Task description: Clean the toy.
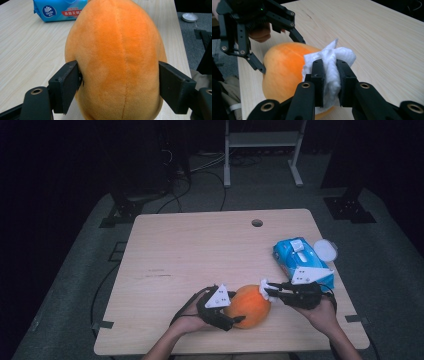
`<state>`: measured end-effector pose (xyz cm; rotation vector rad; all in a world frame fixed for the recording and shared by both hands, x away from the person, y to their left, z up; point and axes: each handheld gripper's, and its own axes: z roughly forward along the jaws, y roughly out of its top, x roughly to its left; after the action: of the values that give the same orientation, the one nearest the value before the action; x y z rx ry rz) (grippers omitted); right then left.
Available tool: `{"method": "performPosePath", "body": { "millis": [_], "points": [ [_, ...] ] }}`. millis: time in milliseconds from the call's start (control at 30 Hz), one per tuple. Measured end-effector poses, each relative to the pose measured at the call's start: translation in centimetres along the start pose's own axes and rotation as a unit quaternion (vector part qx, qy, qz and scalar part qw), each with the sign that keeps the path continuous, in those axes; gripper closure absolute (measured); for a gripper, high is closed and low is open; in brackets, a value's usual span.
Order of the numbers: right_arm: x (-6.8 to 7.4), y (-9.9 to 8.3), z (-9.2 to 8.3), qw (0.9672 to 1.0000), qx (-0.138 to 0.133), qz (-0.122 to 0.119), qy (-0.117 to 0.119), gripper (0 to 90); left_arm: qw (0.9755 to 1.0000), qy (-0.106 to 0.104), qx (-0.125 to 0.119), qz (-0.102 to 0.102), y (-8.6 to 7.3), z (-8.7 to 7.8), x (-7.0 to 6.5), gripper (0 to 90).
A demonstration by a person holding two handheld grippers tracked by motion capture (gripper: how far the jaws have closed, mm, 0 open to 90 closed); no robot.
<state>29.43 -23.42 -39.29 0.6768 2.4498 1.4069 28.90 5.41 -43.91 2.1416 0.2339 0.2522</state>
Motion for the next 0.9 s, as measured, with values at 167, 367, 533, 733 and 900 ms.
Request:
{"method": "performPosePath", "body": {
  "millis": [167,367,533,733,900],
  "points": [
    [-0.6,-0.5,0.1,0.9999,0.005,0.008,-0.003,76.8,1.0,0.001,-0.004,-0.005,0.0,0.0,0.1,23.3],
    [-1.2,-1.6,-0.1,0.9995,0.025,0.016,-0.011,76.9,0.9999,0.002,-0.007,-0.013,-0.1,0.0,0.3,23.1],
    [0.8,-0.1,0.2,0.9998,0.011,-0.013,0.014,76.9,0.9998,0.003,-0.005,-0.017,0.0,0.1,0.3,23.3],
    [1.1,0.7,0.8,0.9995,0.012,-0.027,0.013,76.8,0.9999,-0.001,-0.005,-0.014,0.0,0.0,0.3,23.7],
    [-0.6,-0.8,0.1,0.9996,0.024,-0.009,-0.011,76.8,0.9997,-0.001,-0.013,-0.022,0.1,0.0,0.6,23.4]
  ]
}}
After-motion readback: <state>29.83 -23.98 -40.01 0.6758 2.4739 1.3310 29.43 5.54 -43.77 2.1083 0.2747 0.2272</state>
